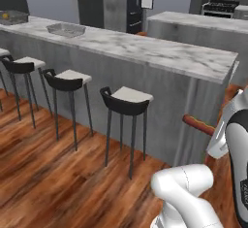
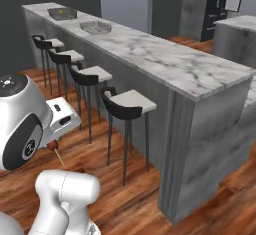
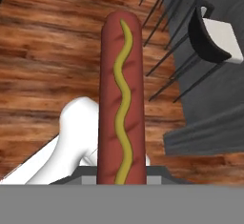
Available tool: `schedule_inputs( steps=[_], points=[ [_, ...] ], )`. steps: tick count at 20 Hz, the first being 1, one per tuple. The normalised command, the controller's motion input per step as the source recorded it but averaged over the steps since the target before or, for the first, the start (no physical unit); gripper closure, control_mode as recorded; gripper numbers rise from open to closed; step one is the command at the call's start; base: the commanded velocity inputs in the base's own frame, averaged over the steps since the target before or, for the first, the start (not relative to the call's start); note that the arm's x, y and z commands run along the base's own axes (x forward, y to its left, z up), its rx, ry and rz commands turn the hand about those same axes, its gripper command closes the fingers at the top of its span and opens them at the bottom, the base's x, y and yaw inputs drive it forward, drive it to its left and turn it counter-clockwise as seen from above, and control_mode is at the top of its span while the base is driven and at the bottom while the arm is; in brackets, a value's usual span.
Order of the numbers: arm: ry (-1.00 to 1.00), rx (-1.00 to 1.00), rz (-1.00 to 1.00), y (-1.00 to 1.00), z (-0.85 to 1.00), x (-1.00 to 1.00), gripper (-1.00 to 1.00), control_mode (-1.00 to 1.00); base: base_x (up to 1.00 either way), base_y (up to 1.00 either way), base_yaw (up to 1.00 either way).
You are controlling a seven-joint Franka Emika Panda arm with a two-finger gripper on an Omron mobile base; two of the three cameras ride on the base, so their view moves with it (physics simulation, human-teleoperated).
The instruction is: Place the cold items (squash and broccoli) from the fridge in one tupperware on the dining counter. Place the warm items (kebab skewer and hot dog) in the stove area in another tupperware.
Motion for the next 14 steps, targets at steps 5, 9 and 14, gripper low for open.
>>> schedule_inputs(
  steps=[5, 9, 14],
  points=[
    [0.00, 0.00, 0.00, 0.00, 0.00, 0.00, 1.00, 1.00, 0.67, 1.00, -0.22],
    [0.00, 0.00, 0.00, 0.00, 0.00, 0.00, 1.00, 1.00, 0.65, 1.00, -0.21],
    [0.00, 0.00, 0.00, 0.00, 0.00, 0.00, 1.00, 1.00, 0.66, 1.00, -0.22]
  ],
)
